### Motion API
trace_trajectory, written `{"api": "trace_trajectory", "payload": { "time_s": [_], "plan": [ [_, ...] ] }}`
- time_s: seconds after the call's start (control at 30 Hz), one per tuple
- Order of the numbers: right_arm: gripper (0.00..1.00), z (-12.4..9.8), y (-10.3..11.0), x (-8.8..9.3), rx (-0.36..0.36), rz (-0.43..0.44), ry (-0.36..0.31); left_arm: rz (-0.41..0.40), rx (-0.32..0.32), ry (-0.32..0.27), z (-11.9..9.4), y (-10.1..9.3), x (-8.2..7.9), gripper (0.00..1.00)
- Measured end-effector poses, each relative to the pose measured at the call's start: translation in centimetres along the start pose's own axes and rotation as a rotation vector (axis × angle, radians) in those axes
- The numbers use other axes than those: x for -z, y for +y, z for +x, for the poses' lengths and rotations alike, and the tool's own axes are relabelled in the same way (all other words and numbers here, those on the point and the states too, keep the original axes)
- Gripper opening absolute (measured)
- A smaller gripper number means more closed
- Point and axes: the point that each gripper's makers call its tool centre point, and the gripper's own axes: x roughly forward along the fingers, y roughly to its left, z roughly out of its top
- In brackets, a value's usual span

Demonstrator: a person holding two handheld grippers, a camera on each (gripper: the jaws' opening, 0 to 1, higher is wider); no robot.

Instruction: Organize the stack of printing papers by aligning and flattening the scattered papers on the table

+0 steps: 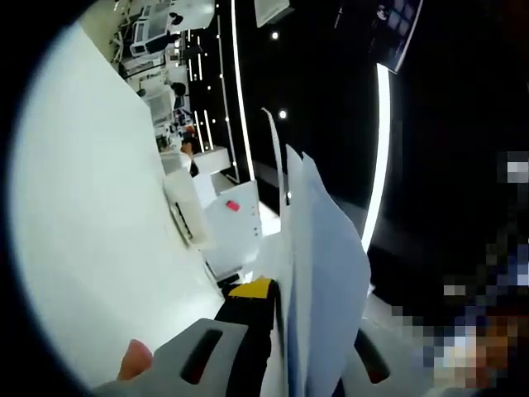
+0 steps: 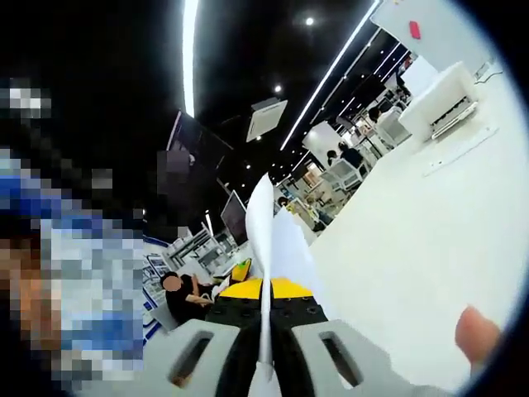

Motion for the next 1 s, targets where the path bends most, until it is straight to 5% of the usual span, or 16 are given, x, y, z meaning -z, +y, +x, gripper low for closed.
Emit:
{"api": "trace_trajectory", "payload": {
  "time_s": [0.23,1.0],
  "plan": [
    [0.00,-0.1,0.0,-0.9,-0.005,0.007,-0.027,0.042,0.005,0.010,0.0,-0.2,0.4,0.14],
    [0.00,1.2,0.3,4.0,-0.006,0.118,-0.049,0.027,0.014,-0.034,0.1,-0.1,-0.2,0.14]
  ]
}}
